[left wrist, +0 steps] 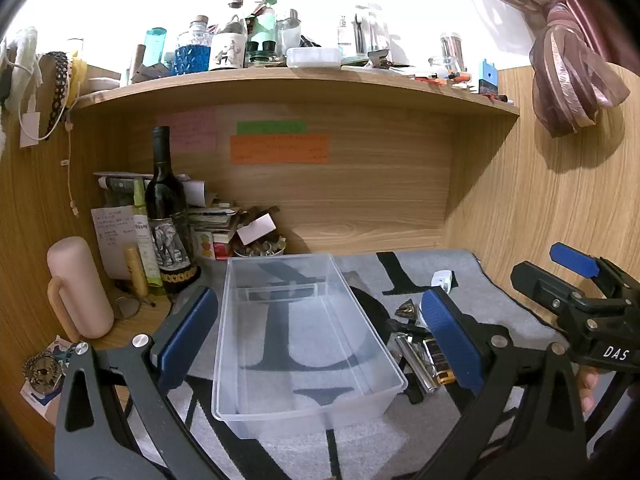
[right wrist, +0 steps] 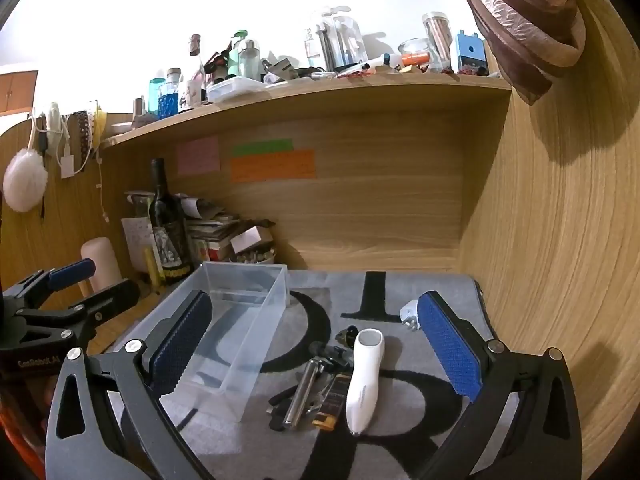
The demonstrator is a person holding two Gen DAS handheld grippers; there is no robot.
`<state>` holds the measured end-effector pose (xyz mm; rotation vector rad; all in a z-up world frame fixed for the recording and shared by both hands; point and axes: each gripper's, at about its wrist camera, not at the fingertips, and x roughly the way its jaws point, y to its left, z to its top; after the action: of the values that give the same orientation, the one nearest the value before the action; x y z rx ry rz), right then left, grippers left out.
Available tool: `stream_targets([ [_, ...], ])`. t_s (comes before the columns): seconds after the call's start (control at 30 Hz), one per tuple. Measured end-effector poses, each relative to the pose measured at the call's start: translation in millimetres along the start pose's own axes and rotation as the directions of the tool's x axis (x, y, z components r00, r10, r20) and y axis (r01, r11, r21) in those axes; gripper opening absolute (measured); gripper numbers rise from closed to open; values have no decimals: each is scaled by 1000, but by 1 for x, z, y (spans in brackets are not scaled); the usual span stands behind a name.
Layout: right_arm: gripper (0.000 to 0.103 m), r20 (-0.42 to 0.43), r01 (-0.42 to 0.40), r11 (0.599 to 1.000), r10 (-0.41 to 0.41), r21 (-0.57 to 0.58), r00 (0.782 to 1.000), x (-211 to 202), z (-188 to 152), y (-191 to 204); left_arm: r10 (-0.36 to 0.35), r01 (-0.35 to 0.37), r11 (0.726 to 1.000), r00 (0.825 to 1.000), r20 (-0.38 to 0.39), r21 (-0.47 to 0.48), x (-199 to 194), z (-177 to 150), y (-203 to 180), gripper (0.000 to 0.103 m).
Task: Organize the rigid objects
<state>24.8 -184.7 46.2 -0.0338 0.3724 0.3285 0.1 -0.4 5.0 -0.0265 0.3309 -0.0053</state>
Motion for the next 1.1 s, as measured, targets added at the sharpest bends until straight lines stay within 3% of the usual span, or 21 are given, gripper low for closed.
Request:
stream_targets([
  [1.1, 103, -6, -1, 1000, 1, 0, 1000, 2, -1, 0, -7, 7, 1000, 1000, 6, 14, 4, -3, -9, 103],
])
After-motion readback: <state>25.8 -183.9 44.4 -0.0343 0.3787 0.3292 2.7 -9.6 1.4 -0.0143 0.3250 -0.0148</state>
